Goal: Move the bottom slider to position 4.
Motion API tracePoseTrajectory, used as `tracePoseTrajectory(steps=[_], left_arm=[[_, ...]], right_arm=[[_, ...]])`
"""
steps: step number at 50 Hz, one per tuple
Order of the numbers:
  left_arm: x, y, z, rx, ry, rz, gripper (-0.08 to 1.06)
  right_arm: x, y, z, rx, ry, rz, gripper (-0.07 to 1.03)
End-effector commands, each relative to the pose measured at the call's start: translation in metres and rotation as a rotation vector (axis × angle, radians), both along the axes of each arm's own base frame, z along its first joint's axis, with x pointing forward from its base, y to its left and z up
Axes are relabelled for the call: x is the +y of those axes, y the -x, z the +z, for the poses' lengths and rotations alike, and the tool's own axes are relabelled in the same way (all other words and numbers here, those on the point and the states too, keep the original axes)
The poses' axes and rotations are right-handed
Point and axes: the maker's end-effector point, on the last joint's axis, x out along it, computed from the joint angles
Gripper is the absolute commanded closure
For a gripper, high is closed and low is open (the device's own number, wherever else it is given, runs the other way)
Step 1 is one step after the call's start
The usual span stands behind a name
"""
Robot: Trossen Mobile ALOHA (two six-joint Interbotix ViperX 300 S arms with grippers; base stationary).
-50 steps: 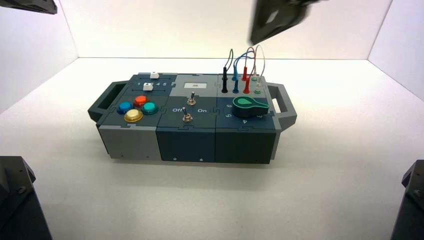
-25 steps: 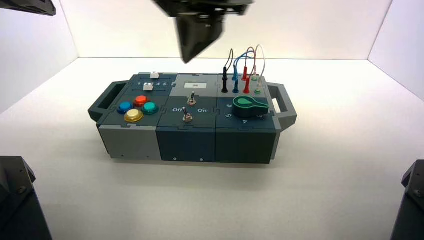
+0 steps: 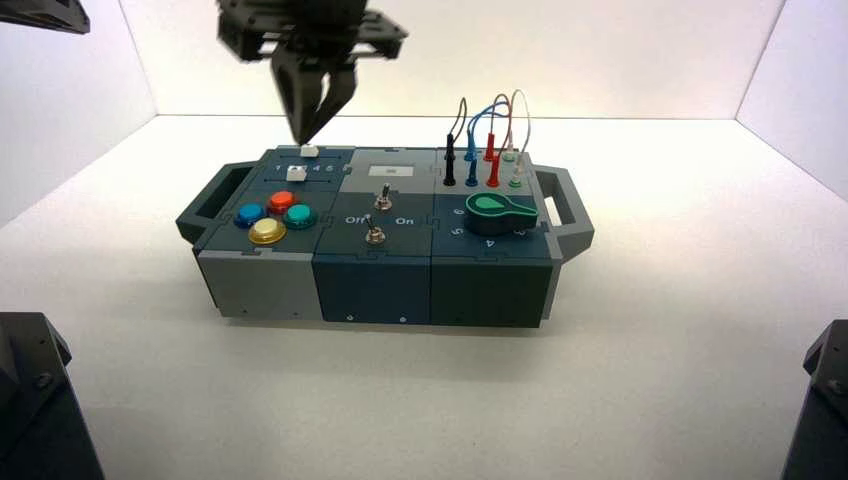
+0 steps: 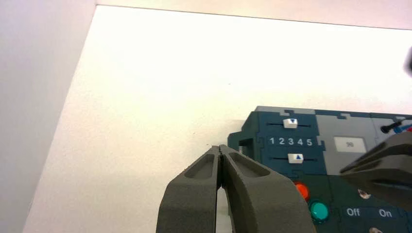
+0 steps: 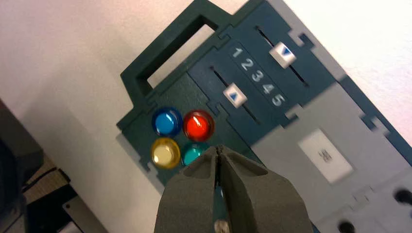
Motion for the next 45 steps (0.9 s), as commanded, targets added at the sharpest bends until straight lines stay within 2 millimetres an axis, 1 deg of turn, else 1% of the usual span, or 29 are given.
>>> tracePoseTrajectory(steps=[1,21,35,45], left_arm=[[0.003,-0.005,0.01,-0.023,-0.001,0.013,1.01],[0.006,-0.004,0.013,-0.032,-0.008,0.021,1.01],[0.016,-0.001,0.021,-0.068,-0.016,0.062,1.01],[0.018,0.0,0.02,-0.064,-0.02,0.068,1.01]], right_arm=[[0.022,-0.003,0.018,-0.025,-0.041,0.023,0.98],[0.048,-0.018,0.009,-0.007,-0.024,0.038,0.98],[0.057,-0.024,0.004,0.0,-0.017,0.042,0.98],[0.059,-0.029,-0.001,0.002,-0.01,0.04,0.98]])
